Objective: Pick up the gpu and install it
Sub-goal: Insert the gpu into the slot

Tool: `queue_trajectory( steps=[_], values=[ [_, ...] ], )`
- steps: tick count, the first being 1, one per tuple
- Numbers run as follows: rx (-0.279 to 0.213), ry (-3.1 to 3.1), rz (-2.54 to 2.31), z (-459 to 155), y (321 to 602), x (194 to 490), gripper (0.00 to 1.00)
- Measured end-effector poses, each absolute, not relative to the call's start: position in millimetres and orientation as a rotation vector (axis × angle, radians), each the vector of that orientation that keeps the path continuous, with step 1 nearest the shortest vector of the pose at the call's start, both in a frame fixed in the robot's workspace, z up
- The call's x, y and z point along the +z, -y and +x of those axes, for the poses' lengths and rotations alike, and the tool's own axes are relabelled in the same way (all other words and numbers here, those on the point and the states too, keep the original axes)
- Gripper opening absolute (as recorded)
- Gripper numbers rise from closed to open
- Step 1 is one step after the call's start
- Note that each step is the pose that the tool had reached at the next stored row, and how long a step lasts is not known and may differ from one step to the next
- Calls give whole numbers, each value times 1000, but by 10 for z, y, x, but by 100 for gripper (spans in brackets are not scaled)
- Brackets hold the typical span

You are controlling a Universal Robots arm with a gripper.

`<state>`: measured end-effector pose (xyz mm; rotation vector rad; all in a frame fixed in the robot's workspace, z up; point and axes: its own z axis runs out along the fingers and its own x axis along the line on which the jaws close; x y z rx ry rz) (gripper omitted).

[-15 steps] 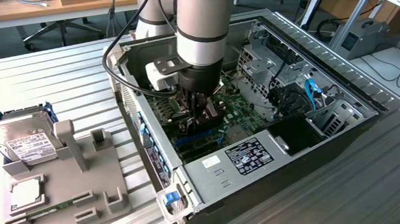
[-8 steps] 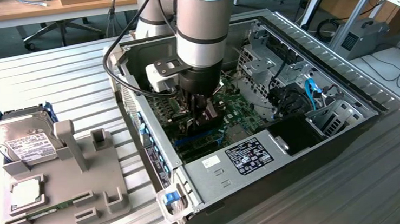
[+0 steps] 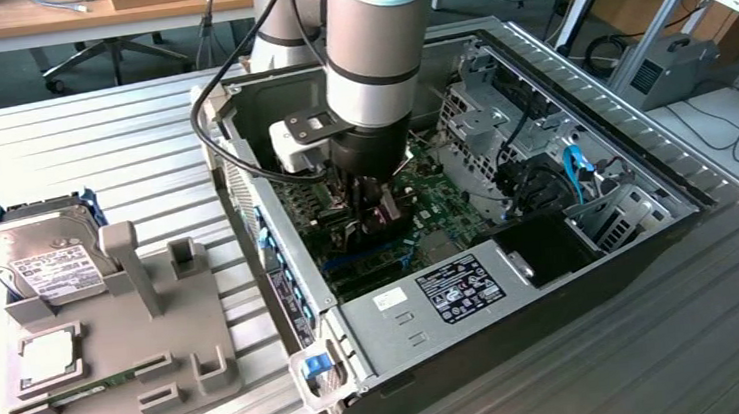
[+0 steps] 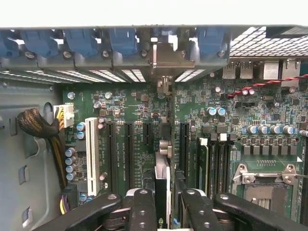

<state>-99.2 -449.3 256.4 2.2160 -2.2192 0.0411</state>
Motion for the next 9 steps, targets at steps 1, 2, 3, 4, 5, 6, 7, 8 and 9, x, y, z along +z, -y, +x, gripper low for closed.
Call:
queue_trajectory(
  steps=[1,2,3,4,5,6,7,8,9],
  values=[
    [41,2219,2216,-992,4494,2560,26],
    [41,2219,2216,-992,4494,2556,26],
    [41,2219,2216,-992,4494,2553,26],
    [41,2219,2216,-992,4493,2547,26],
    [41,2219,2216,-992,4493,2539,26],
    [41,2219,2216,-992,4493,2534,26],
    [41,2219,2216,-992,4493,2529,26],
    [41,2219,2216,-992,4493,2529,26],
    [41,2219,2216,-992,4493,2529,26]
  ],
)
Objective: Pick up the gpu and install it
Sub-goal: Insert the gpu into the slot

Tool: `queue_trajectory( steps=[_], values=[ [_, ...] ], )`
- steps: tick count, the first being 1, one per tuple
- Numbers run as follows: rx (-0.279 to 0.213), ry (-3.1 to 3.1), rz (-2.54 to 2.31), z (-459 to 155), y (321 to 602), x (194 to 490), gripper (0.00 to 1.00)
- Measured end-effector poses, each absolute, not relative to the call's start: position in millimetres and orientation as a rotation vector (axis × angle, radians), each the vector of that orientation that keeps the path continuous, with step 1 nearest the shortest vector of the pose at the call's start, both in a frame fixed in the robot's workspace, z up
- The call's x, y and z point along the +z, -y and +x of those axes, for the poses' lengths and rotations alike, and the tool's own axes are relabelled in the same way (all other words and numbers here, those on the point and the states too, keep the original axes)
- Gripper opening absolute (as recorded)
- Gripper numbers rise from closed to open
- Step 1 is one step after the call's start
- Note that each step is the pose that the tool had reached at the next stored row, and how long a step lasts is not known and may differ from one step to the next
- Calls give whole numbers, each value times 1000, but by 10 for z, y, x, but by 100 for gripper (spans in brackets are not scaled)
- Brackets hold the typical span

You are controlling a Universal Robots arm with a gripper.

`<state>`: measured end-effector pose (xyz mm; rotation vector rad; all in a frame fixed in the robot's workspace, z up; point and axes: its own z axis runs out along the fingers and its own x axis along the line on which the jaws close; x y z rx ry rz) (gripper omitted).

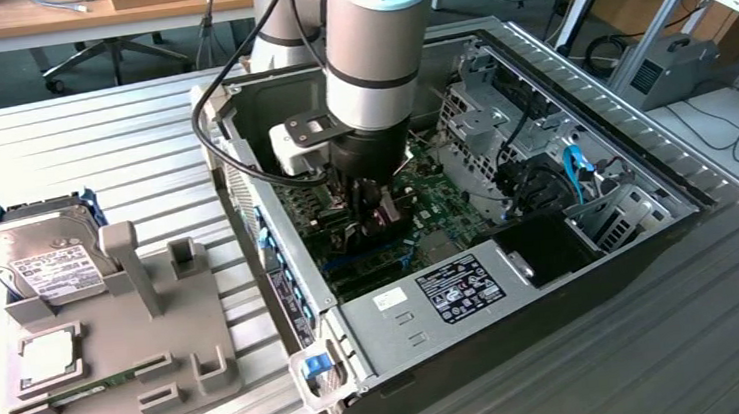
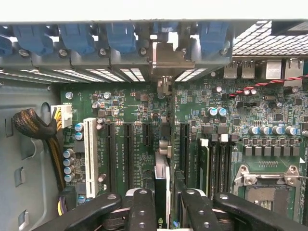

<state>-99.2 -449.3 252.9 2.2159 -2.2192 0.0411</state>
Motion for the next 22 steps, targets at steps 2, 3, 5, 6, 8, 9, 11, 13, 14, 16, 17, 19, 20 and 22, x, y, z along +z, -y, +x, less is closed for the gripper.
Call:
queue_trajectory(
  steps=[2,3,5,6,8,9,11,13,14,16,17,19,20,22],
  values=[
    [41,2219,2216,-992,4493,2529,26],
    [41,2219,2216,-992,4493,2528,26],
    [41,2220,2216,-991,4492,2527,33],
    [41,2219,2216,-992,4493,2527,33],
    [41,2219,2216,-992,4493,2528,40],
    [41,2219,2216,-992,4493,2528,40],
    [42,2218,2215,-992,4493,2537,40],
    [44,2219,2215,-994,4489,2588,40],
    [46,2220,2216,-995,4485,2634,40],
    [48,2219,2216,-995,4475,2728,40],
    [49,2219,2215,-995,4471,2773,40],
    [50,2218,2215,-995,4463,2848,40],
    [50,2219,2215,-995,4455,2864,40],
    [51,2218,2214,-993,4446,2869,40]
  ],
)
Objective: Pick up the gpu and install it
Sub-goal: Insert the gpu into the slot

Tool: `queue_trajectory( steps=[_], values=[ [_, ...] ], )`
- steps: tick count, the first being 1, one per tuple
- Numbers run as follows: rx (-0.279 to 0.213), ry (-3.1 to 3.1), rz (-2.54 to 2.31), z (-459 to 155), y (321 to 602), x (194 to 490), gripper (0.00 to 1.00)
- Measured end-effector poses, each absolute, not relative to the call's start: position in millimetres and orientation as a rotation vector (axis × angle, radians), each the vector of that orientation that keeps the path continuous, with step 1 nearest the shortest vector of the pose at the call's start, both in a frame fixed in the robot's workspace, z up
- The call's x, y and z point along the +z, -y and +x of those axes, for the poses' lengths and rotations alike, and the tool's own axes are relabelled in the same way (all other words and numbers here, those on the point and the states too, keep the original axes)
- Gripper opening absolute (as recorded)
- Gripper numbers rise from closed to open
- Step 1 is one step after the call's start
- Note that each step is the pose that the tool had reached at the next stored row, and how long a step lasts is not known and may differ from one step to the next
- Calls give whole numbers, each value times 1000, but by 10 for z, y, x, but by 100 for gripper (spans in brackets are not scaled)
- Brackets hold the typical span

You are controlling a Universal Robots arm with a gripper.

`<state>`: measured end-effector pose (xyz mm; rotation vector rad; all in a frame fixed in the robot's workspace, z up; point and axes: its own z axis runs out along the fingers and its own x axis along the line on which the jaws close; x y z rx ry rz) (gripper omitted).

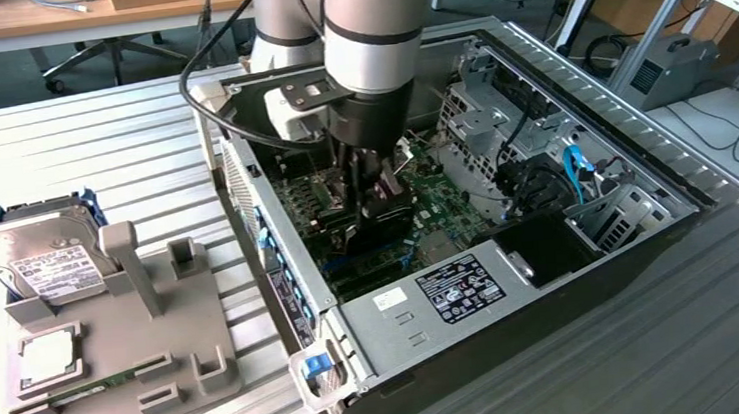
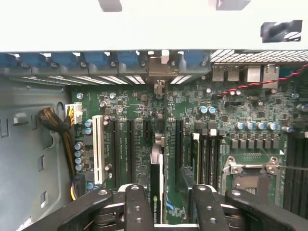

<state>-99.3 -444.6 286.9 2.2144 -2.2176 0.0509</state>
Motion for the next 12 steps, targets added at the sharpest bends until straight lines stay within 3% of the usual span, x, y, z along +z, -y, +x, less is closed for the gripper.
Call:
queue_trajectory(
  steps=[3,6,12],
  values=[
    [37,2211,2208,-934,4445,2870,32],
    [16,2201,2200,-842,4445,2869,13],
    [2,2196,2198,-779,4446,2870,11]
  ],
)
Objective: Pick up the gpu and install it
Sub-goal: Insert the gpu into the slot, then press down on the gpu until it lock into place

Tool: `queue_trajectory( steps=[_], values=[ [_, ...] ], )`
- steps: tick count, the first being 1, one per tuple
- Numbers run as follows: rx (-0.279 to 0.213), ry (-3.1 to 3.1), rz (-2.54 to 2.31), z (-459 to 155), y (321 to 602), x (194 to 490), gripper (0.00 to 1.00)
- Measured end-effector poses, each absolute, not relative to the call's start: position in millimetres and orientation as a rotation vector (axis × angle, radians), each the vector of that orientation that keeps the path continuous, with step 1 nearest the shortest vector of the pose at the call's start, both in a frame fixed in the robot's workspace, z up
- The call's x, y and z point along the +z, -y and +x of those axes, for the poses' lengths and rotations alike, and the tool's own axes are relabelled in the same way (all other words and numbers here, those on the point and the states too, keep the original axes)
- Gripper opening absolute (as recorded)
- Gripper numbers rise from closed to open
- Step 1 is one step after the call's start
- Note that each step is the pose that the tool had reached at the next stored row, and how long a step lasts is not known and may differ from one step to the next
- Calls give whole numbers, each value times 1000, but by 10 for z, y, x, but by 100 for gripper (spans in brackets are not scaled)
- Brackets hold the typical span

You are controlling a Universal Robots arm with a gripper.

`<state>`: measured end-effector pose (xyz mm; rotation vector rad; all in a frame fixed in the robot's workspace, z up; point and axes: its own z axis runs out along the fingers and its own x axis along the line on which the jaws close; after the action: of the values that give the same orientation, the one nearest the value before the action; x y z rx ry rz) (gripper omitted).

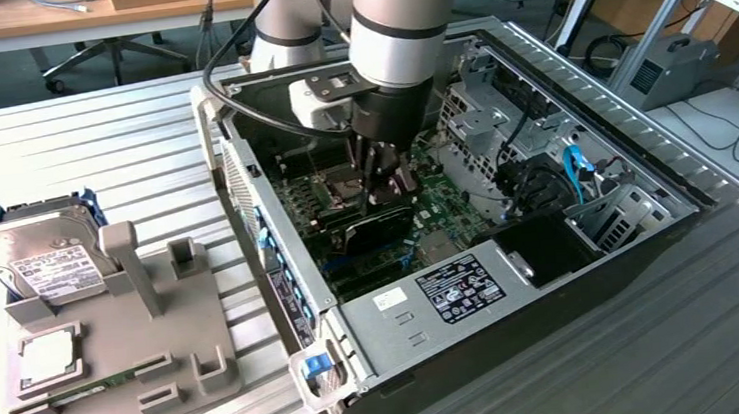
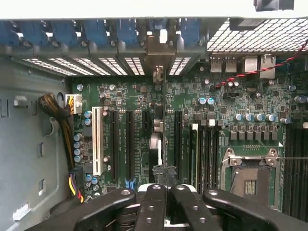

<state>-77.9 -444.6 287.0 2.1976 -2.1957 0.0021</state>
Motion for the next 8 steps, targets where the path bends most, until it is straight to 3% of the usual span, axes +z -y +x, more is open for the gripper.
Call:
queue_trajectory(
  steps=[8],
  values=[
    [2,2196,2198,-779,4445,2869,11]
  ],
)
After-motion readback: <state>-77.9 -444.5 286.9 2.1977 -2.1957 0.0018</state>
